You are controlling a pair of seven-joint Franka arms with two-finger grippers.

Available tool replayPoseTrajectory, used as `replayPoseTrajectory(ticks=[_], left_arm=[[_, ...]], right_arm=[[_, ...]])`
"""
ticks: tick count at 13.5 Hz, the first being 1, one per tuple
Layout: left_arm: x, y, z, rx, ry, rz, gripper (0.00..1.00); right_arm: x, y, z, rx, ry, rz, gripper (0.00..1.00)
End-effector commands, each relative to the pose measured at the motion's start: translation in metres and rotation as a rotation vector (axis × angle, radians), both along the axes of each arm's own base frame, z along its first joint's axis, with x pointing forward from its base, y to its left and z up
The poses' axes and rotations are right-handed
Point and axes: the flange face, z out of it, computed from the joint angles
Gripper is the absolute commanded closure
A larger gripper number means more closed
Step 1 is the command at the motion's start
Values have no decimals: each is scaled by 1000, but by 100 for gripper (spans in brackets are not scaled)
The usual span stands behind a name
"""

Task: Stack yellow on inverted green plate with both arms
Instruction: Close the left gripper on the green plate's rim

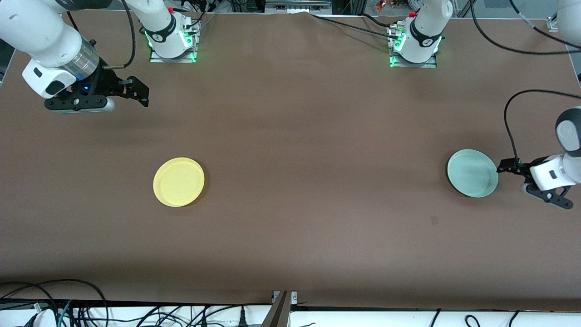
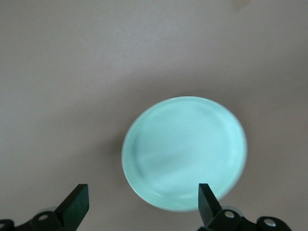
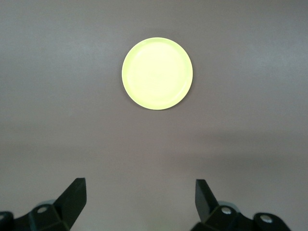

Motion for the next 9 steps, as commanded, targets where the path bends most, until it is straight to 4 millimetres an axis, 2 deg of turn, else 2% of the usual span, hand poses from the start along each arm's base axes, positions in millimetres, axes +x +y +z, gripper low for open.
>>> replayPoseTrajectory(ticks=[1,4,6,7,8,9], left_arm=[[4,17,-26,-8,3,-85,0],[-5,37,-69,-22,-10,-134,0],[-5,41,-78,-21,-27,-163,0],[-5,40,-78,-22,-27,-177,6],[-7,39,-86,-32,-18,-178,21],[-8,40,-90,-40,-15,-171,30]], right_arm=[[-2,2,1,5,-7,12,0],[-2,2,1,6,-8,14,0],[-2,2,2,6,-11,14,0],[-2,2,2,6,-11,12,0],[-2,2,2,7,-13,12,0],[-1,1,2,7,-11,12,0]])
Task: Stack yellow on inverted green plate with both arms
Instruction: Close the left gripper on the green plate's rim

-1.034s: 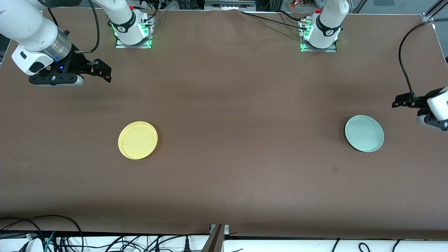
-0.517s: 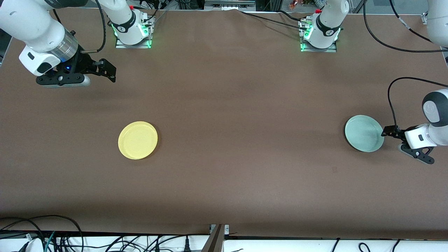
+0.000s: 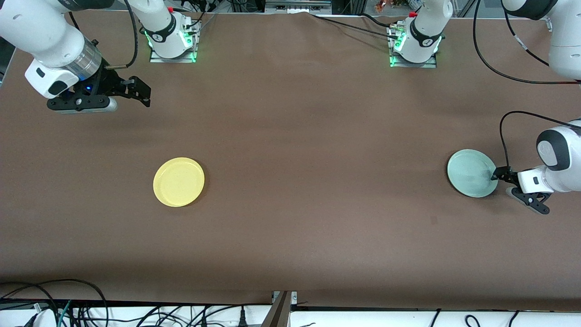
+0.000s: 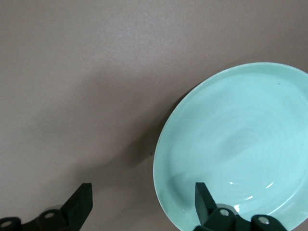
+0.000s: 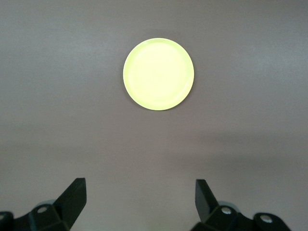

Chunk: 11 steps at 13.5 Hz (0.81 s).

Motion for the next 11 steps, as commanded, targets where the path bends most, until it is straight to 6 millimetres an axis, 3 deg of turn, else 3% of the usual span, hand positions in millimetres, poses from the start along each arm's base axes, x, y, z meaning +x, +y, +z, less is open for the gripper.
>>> replayPoseTrajectory(ticks=[1,2,7,8,9,10,11], left_arm=[[0,1,-3,-13,-5,-25,43],[-1,3,-9,-17,2,-19,49],[-4,3,-22,-59,-4,26,54],[-4,3,-23,-66,-5,33,64],[-4,3,-23,-66,-4,33,86],[-4,3,-22,-67,-4,32,100],[-4,4,-20,-67,-4,32,100]], right_arm=[[-1,0,1,6,-7,10,0],[-1,0,1,6,-7,11,0],[0,-4,1,-4,-9,9,0],[0,-4,1,-3,-10,9,0],[1,-5,0,-3,-12,7,0],[1,-4,0,-3,-13,9,0],[1,-5,-2,-3,-12,7,0]])
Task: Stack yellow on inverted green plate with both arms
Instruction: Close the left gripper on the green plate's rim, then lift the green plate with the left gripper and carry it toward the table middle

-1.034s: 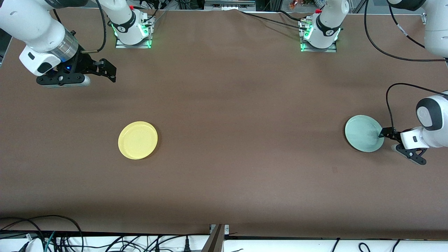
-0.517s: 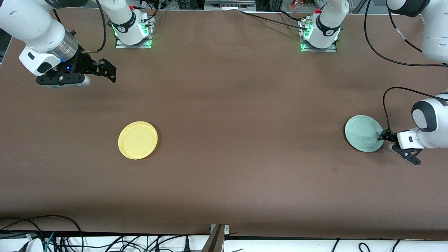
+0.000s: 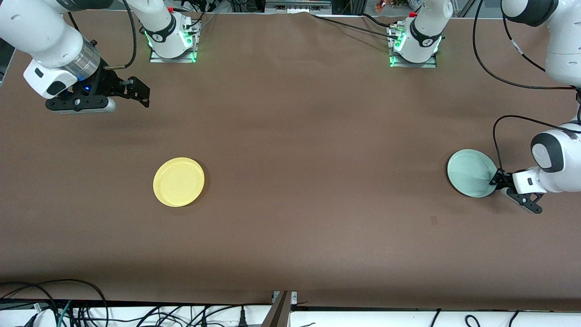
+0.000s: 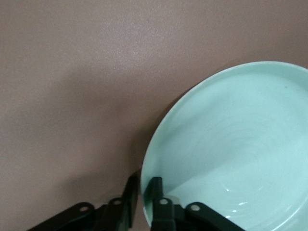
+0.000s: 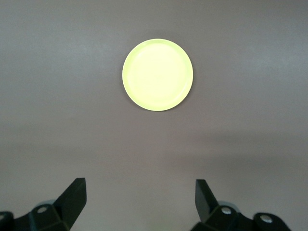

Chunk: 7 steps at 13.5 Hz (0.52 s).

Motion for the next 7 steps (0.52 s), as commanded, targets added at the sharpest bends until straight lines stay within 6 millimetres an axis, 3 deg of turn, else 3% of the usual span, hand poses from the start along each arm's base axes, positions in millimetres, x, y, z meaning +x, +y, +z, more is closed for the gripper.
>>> replayPoseTrajectory(ticks=[1,3,5,7], left_arm=[[1,1,4,-28,-13,-3,100],[3,-2,23,-32,-11,-9,100],[12,-29,82,-52,2,-40,100],[26,-71,147,-4,-30,-152,100]], right_arm=[[0,-4,-5,-4,-10,10,0],[-1,-4,-8,-3,-8,8,0],[0,-6,-8,-2,-8,5,0],[-1,-6,-7,-2,-9,5,0]])
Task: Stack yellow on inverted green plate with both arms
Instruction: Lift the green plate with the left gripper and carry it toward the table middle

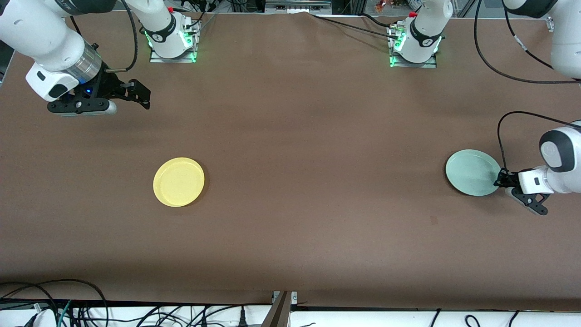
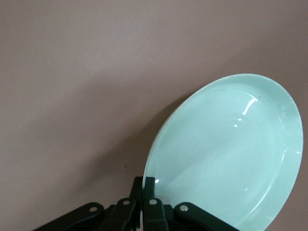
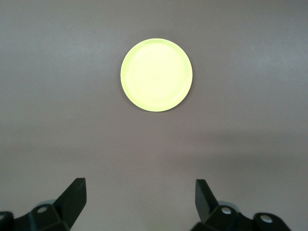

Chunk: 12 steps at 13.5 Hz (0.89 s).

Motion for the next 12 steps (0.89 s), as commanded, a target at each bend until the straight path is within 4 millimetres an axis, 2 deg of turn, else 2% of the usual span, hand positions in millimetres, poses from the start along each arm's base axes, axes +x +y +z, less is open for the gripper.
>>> replayPoseTrajectory(ticks=[1,3,5,7,8,10,12], left_arm=[[12,-70,92,101,-25,-189,100],[26,-149,136,264,-32,-355,100],[32,-208,163,365,-25,-287,100],[29,-278,166,475,-61,-271,100],[26,-307,168,534,-94,-245,100],[11,-383,167,591,-170,-179,100],[-10,-446,157,674,-235,-92,100]], right_arm=[[-3,-3,0,-2,-9,11,0],[-2,-4,-1,-3,-8,9,0],[-2,-3,-1,-2,-9,11,0],[-2,-3,-3,-3,-8,11,0],[-2,-3,-4,-2,-11,11,0],[-1,-4,-8,-2,-12,9,0],[2,-2,-16,-2,-15,10,0]])
